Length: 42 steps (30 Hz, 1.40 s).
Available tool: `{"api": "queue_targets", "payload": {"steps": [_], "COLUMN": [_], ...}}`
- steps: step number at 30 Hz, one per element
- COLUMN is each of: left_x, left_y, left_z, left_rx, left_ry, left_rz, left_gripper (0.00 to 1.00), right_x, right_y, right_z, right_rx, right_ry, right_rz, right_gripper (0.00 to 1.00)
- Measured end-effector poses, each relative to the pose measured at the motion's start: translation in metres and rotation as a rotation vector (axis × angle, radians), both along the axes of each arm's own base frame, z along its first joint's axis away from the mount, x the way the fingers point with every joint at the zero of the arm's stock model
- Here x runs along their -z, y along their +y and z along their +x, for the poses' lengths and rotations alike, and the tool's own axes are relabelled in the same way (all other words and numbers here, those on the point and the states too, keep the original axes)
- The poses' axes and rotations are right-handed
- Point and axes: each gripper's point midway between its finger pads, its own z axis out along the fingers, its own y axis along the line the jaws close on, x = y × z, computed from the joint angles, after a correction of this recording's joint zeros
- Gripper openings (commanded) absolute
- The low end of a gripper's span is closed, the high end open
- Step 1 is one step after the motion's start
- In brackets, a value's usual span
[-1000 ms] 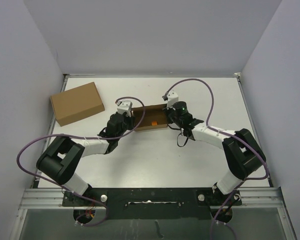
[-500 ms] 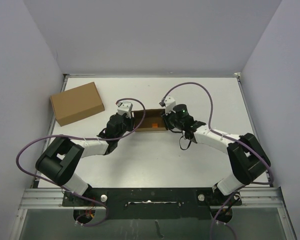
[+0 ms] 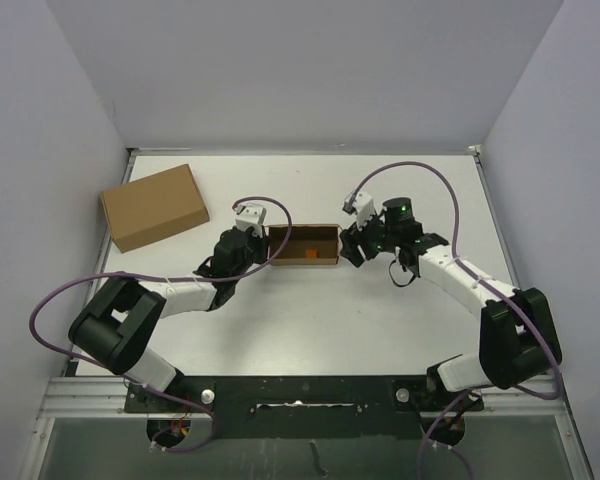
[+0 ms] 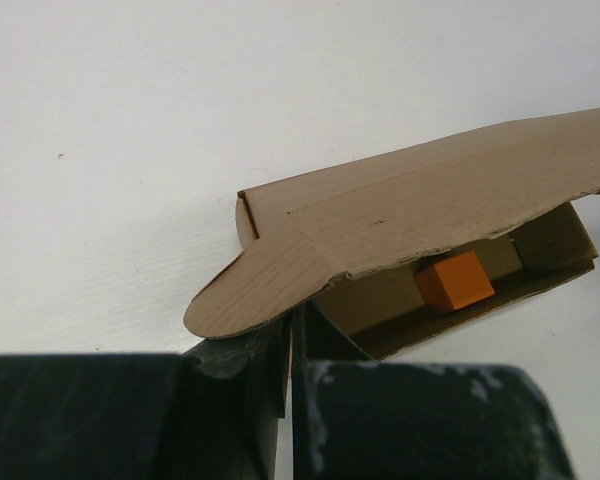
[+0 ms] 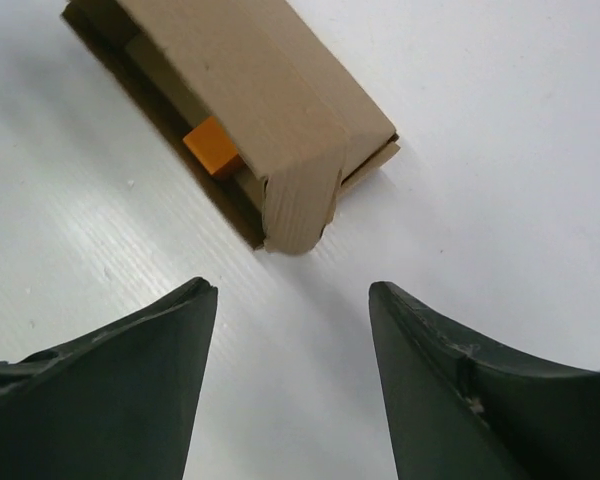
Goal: Fold the paper box
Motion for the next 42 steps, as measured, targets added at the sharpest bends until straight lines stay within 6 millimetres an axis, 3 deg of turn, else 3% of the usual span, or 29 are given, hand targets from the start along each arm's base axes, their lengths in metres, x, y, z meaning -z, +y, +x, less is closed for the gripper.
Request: {"api": "queue_targets", "payload": {"steps": [7, 11, 16, 22, 25, 30, 36, 42], "left_x": [0.001, 0.001, 0.001, 0.001, 0.001, 0.001, 0.001, 0.001], "left_y": [0.000, 0.001, 0.001, 0.001, 0.001, 0.000, 0.000, -0.001], "left_z": [0.000, -0.002, -0.002, -0.002, -0.002, -0.003, -0.003, -0.003], "left_rx": [0.000, 0.000, 0.000, 0.001, 0.003, 0.002, 0.001, 0.003], "left_ry": [0.001, 0.003, 0.002, 0.003, 0.003, 0.006, 0.009, 0.011], "left_rz": [0.001, 0.001, 0.001, 0.001, 0.000, -0.007, -0.013, -0.017], "left_gripper": [0.00, 0.00, 0.00, 0.00, 0.00, 0.00, 0.00, 0.00], "right_x": [-0.022, -0.058, -0.107, -0.140, -0.136, -0.098, -0.067, -0.056], "right_y": [-0.013, -0.002, 0.011, 0.024, 0.043, 0.071, 0.075, 0.070], "right_z": [-0.024, -0.034, -0.033, -0.033, -0.038, -0.046, -0.020, -0.004], "right_rx": [-0.235, -0.391, -0.494, -0.610, -0.736, -0.867, -0.843, -0.808], "right_ry": [0.015, -0.059, -0.170, -0.280, -0.349, -0.332, -0.303, -0.322], "right_rz": [0.034, 0.062, 0.109, 0.103, 0.047, -0.047, -0.174, -0.262], "right_gripper": [0.63, 0.65, 0.71, 0.82, 0.82, 0.71, 0.53, 0.31]}}
